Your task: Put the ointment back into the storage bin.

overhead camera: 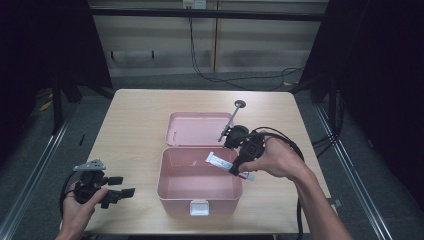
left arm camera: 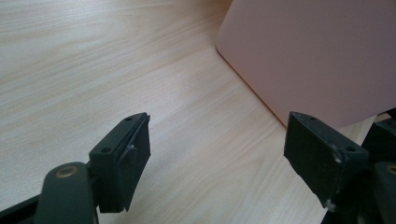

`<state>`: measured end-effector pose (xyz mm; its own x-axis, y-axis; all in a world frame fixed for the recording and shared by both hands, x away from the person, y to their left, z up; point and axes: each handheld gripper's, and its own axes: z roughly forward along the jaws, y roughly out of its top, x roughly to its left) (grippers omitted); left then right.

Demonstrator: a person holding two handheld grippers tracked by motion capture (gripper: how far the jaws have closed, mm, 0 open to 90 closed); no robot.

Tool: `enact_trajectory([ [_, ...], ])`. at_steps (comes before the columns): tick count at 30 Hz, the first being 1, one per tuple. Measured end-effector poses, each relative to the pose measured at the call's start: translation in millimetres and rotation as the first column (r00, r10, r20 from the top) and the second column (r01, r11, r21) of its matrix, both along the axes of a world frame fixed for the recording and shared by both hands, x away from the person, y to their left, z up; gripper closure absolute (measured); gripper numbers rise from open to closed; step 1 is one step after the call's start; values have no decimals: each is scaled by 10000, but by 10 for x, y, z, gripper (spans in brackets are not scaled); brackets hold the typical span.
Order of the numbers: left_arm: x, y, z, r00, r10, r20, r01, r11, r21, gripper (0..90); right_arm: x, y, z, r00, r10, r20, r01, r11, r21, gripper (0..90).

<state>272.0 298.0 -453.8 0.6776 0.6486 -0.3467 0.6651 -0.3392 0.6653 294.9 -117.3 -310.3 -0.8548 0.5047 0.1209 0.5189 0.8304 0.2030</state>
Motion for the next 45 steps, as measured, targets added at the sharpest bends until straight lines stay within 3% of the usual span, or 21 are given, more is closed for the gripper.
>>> enact_trajectory([
  [4,-2,0,1,10000,6,-7,-6,10000,-10,227,3,63,-25,9998,176,-34,-176,9998,15,718],
  [5,1,-1,-1,10000,8,-1,-8,10000,3,227,-2,114,-44,9986,522,-65,-523,9986,-78,717],
  [10,0,-4,1,10000,15,25,-15,10000,44,227,7,225,-71,9962,871,-94,-871,9962,-42,718],
  [19,-3,-4,2,10000,13,33,-13,10000,6,227,24,400,-125,9917,1278,-156,-1279,9918,-53,718],
  [23,1,-3,2,10000,-3,29,3,10000,35,227,15,518,-174,9846,1731,-237,-1733,9848,-83,718],
  [45,-3,-5,3,10000,0,27,0,10000,2,227,48,772,-506,9674,2410,-775,-2408,9705,122,718],
])
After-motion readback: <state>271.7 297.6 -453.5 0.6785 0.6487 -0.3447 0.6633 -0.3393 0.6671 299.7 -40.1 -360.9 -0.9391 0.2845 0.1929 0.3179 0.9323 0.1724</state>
